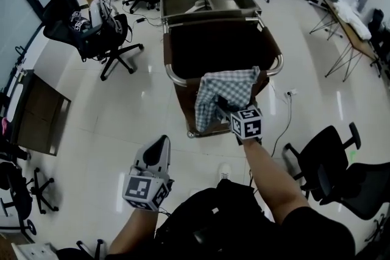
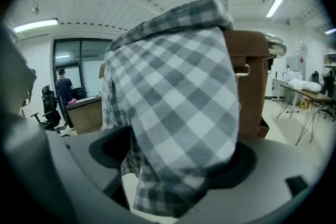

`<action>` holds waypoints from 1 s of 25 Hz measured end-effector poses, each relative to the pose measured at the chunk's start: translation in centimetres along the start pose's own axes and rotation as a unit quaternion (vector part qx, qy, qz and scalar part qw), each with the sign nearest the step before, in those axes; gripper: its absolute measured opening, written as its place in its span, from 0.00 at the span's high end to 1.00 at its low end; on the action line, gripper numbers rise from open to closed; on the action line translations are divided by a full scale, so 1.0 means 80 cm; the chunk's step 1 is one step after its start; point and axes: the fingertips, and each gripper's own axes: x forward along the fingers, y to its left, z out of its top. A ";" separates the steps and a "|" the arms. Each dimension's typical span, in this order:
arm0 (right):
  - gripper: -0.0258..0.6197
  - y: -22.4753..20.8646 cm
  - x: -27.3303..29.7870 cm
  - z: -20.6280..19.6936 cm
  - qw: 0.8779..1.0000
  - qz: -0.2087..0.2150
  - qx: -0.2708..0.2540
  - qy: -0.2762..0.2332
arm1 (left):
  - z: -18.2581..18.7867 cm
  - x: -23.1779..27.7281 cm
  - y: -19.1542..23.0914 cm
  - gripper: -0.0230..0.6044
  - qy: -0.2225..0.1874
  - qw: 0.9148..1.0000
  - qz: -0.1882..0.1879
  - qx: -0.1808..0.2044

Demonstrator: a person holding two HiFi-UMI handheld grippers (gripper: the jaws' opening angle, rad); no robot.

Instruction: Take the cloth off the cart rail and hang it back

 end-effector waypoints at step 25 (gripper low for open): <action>0.92 0.075 -0.295 -0.013 0.992 0.063 0.042 -0.096 | 0.004 -0.062 -0.065 0.96 -0.038 0.997 -0.059 0.043</action>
